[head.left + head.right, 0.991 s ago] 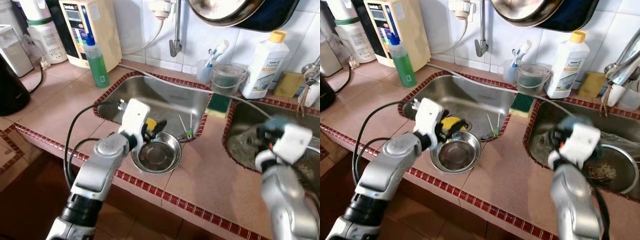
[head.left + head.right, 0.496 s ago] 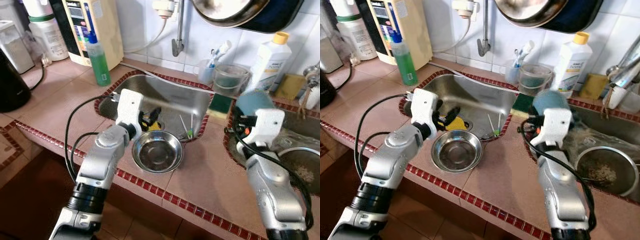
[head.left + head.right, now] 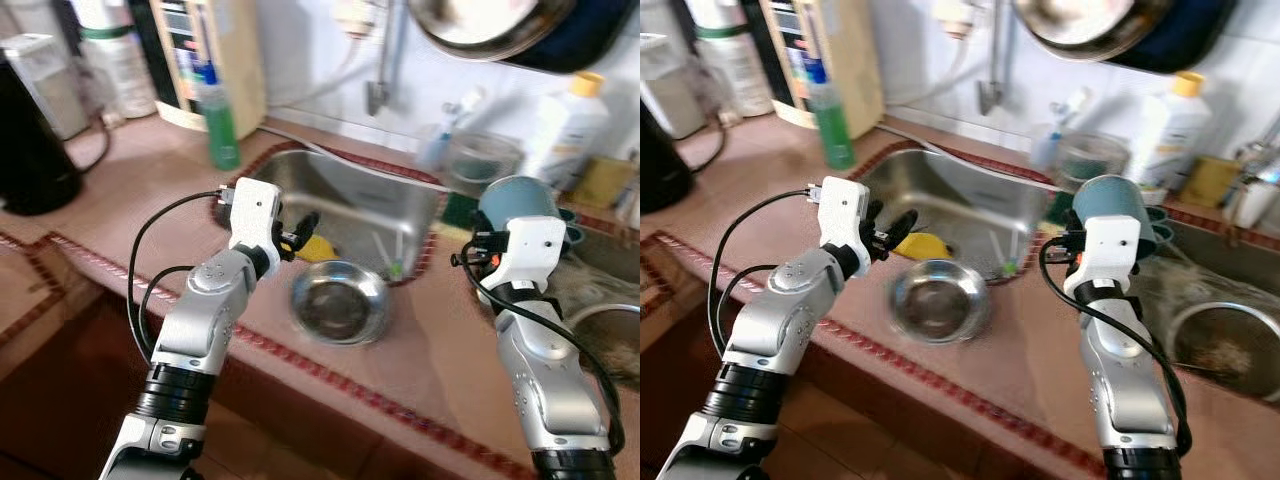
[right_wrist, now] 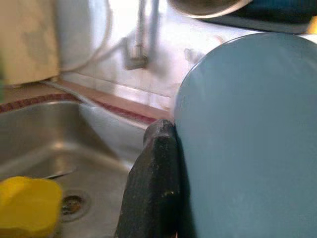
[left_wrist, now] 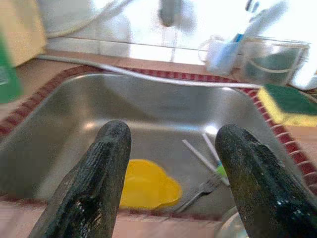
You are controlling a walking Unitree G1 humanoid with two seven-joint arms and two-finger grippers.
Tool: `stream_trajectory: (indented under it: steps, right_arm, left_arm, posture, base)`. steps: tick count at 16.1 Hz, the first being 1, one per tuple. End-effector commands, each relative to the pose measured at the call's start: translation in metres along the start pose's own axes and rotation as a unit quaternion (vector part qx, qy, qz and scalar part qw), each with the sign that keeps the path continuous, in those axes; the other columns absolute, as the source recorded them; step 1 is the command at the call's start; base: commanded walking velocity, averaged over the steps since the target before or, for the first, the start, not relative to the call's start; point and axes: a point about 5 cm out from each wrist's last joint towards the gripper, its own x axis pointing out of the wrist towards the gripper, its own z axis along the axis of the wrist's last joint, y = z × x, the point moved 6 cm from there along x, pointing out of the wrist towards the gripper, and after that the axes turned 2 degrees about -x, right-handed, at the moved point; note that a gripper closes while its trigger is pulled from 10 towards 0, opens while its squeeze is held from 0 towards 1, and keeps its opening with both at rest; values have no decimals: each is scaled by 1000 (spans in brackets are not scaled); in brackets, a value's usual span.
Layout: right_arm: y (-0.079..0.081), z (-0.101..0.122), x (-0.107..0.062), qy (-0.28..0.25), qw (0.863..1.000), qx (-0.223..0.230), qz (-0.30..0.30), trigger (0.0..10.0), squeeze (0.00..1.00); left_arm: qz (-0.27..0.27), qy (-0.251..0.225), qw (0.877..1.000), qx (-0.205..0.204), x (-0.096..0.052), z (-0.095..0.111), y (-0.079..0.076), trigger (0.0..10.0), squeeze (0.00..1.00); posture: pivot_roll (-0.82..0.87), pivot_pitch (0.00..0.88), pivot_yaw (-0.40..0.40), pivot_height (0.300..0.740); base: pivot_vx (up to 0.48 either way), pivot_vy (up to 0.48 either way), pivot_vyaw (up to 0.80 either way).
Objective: Kitchen organization
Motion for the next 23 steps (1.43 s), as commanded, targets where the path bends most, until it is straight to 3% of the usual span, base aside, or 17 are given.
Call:
stream_trajectory:
  steps: [1, 4, 9, 15, 17, 18, 19, 21, 22, 23]
  right_arm:
    - [3, 8, 3, -15, 1000, 1, 4, 10000, 0]
    - [4, 5, 5, -8, 1000, -5, 4, 10000, 0]
    - [6, 2, 7, 1, 1000, -6, 10, 10000, 0]
    - [6, -2, 8, 13, 1000, 1, 6, 10000, 0]
    - [3, 0, 7, 9, 1000, -15, -13, 10000, 0]
    - [5, 12, 5, -24, 1000, -10, 0, 10000, 0]
    - [4, 18, 3, -43, 999, -29, 3, 10000, 0]
    - [16, 19, -5, -58, 997, -10, 51, 10000, 0]
    - [17, 17, -7, -60, 997, -11, 54, 10000, 0]
    - [18, 16, -11, -65, 995, -39, 58, 10000, 0]
  left_arm:
    - [7, 1, 1000, 0, 0, 2, 5, 10000, 0]
    - [8, 0, 1000, -1, 1, 1, 4, 10000, 0]
    - [5, 0, 1000, 14, 1, 1, 0, 10000, 0]
    - [5, 7, 1000, 4, 2, -2, 0, 10000, 0]
    - [-1, -16, 1000, -4, 1, 6, -1, 10000, 0]
    - [-2, -29, 999, -21, -1, 10, 0, 10000, 0]
    - [1, -55, 999, 3, -6, 12, 1, 10000, 0]
    - [9, -94, 995, 40, -16, 12, 1, 10000, 0]
    - [9, -100, 994, 46, -19, 10, 1, 10000, 0]
    - [6, -93, 994, 57, -23, 5, 1, 10000, 0]
  posture:
    - [-145, 0, 6, 740]
    - [-143, 0, 6, 740]
    - [-142, 0, 3, 740]
    - [-146, 0, -2, 740]
    - [-144, 0, -7, 740]
    - [-143, 0, -10, 740]
    - [-138, 0, -14, 740]
    - [-137, 0, -13, 740]
    - [-137, 0, -12, 740]
    - [-135, 0, -13, 740]
  base:
    - [0, 476, 0]
    - [0, 459, 0]
    - [0, 0, -765]
    - [0, 0, -606]
    - [0, 0, 0]
    - [0, 0, 0]
    - [0, 0, 0]
    - [0, 0, 0]
    - [0, 0, 0]
    - [0, 0, 0]
